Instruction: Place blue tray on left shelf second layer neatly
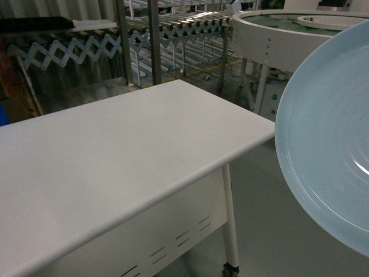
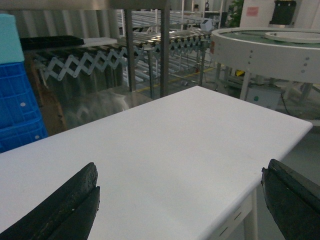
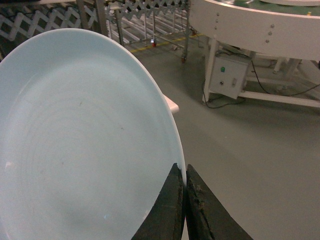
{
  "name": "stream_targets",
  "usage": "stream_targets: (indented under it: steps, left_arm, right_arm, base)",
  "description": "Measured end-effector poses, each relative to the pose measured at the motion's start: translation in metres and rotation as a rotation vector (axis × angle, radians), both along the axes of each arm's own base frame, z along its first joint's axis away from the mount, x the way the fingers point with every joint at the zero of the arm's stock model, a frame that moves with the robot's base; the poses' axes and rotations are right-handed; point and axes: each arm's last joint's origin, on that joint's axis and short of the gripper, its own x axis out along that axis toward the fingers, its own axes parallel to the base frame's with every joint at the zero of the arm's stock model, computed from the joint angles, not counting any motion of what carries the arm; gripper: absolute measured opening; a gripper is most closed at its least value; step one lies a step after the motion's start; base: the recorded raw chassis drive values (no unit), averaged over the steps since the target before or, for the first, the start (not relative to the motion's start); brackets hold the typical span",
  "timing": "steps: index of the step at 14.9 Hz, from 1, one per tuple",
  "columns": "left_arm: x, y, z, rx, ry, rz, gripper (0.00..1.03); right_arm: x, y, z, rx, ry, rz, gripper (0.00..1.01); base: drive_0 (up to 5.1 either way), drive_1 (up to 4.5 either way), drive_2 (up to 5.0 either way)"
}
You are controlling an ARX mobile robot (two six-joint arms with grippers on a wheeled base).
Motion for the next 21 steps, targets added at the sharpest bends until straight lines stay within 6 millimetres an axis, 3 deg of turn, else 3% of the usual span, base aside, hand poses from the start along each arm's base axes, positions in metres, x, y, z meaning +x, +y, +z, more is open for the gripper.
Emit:
stream_targets:
  steps: [12,21]
  left_arm:
    - [0.0,0.0,0.0,0.0,0.0,0.0,0.98]
    - [0.0,-0.0002,-0.0001,0.0,0.001,-0.003,0.98]
  right_arm:
    - [0.0,0.0,-0.0001,0.0,0.0,0.0,0.02]
    - [-0.0001,0.0,0.0,0.0,-0.002,0.0,0.02]
  base:
    - [-1.6,-1.64,-1.6]
    - [2.5,1.25,-5.5]
